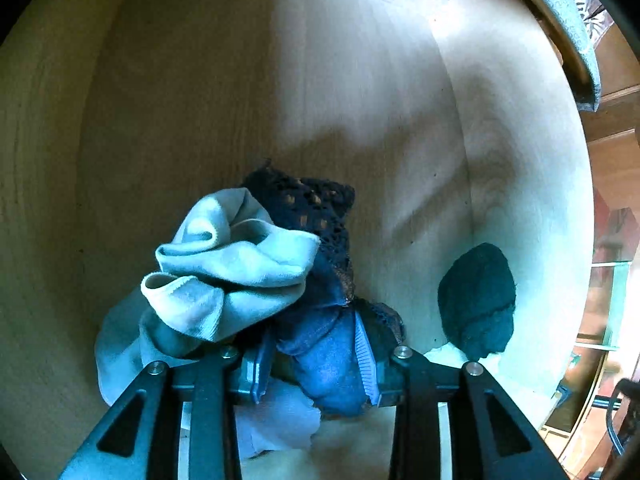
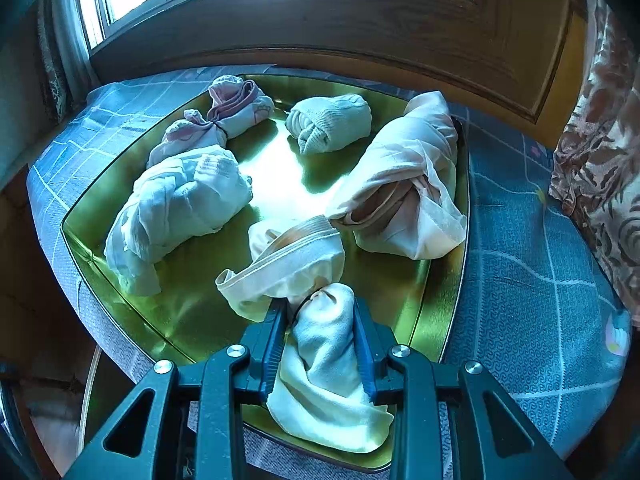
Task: Take underwear out of drawer
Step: 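Open the right gripper on the white sock in the tin box while the left lifts the navy garment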
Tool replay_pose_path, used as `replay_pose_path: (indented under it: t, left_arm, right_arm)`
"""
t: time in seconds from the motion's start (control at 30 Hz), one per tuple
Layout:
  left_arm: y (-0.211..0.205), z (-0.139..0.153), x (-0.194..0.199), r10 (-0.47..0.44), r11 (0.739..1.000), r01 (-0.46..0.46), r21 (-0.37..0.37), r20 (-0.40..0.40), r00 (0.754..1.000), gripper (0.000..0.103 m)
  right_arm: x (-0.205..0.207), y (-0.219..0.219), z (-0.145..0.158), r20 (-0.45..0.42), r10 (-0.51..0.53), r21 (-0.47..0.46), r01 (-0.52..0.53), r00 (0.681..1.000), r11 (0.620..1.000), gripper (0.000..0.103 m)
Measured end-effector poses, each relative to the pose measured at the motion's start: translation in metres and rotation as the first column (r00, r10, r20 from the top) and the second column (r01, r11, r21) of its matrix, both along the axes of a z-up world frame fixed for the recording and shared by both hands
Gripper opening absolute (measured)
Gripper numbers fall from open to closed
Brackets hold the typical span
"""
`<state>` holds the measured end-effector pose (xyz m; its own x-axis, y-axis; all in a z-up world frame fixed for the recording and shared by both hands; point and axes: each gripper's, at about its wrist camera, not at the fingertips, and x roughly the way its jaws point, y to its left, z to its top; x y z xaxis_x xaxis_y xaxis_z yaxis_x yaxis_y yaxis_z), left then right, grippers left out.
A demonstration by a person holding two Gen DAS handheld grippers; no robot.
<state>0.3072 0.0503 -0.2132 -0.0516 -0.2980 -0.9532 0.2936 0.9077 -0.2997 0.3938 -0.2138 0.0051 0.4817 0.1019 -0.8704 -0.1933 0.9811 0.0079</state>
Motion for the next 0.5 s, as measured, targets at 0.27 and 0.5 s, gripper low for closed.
replay_pose_path:
  t: [0.27, 0.5]
  left_arm:
    - [-0.006, 0.013, -0.009, -0.023, 1.000, 0.023, 0.010, 0.050, 0.998, 0.036]
    - [-0.004, 0.031, -0.018, -0.033, 0.999, 0.033, -0.001, 0.113, 0.993, 0.036]
  right_arm:
    - [0.001, 0.001, -0.001, 0.000, -0.018, -0.006, 0.018, 1.000, 1.000, 0.032]
    - [0.000, 0.003, -0.001, 0.003, -0.032, -0.014, 0.032, 0.999, 0.999, 0.035]
